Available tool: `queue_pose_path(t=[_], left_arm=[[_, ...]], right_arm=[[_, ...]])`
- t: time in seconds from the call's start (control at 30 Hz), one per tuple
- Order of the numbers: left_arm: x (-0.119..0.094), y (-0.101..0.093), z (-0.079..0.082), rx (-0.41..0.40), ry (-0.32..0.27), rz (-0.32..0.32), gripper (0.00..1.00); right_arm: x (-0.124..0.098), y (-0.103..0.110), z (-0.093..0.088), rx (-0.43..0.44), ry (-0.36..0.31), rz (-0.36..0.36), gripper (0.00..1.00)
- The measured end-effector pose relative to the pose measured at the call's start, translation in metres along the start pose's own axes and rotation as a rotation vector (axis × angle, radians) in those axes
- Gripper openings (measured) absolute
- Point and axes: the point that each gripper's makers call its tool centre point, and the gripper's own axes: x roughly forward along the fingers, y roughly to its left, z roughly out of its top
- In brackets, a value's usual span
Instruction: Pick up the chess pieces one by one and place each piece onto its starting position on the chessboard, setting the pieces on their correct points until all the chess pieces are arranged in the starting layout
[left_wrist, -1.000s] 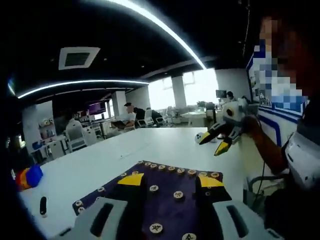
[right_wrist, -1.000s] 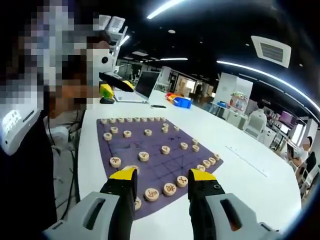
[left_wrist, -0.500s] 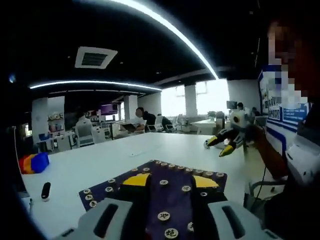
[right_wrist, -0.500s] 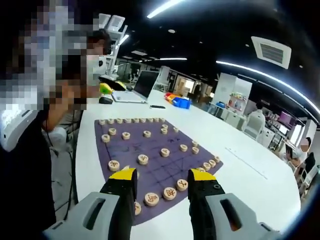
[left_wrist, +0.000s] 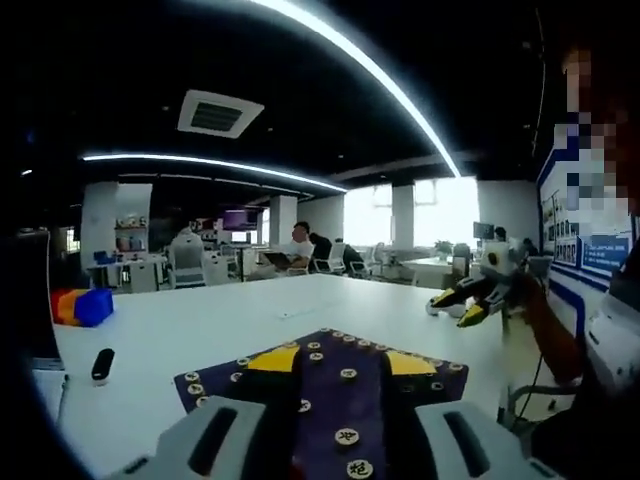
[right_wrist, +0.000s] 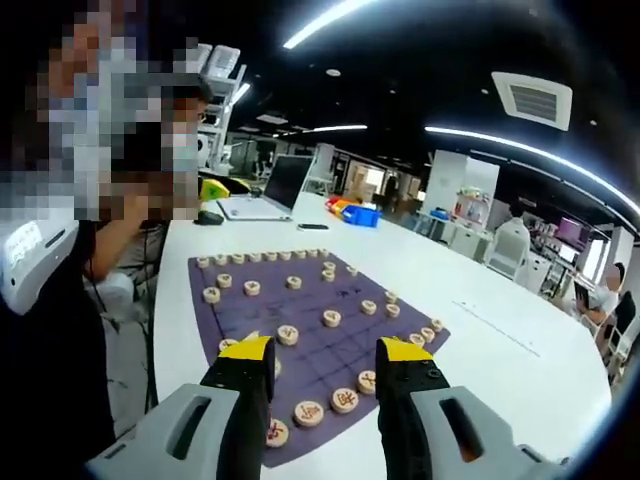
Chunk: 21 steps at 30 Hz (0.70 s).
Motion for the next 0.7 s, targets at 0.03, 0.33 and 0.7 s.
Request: queue_pose_path(t=[0.03, 0.33, 0.7], left_arm=[[-0.0003, -0.0014, 0.0005, 0.003, -0.002, -0.004, 0.32], [-0.002, -0.0087, 0.0015, 0.022, 0.001, -0.034, 0.33], [0.0004, -0.0107, -0.0032, 0.022, 0.019, -0.041, 0.33]], right_arm=[[0.0009, 0.0018, -0.0001, -0.004, 0.003, 0.003, 0.41], [0.0021, 0.0086, 0.0015, -0.02, 0.007, 0.016, 0.41], [-0.0038, 0.0057, 0.0035, -0.02, -0.001, 0.002, 0.41]])
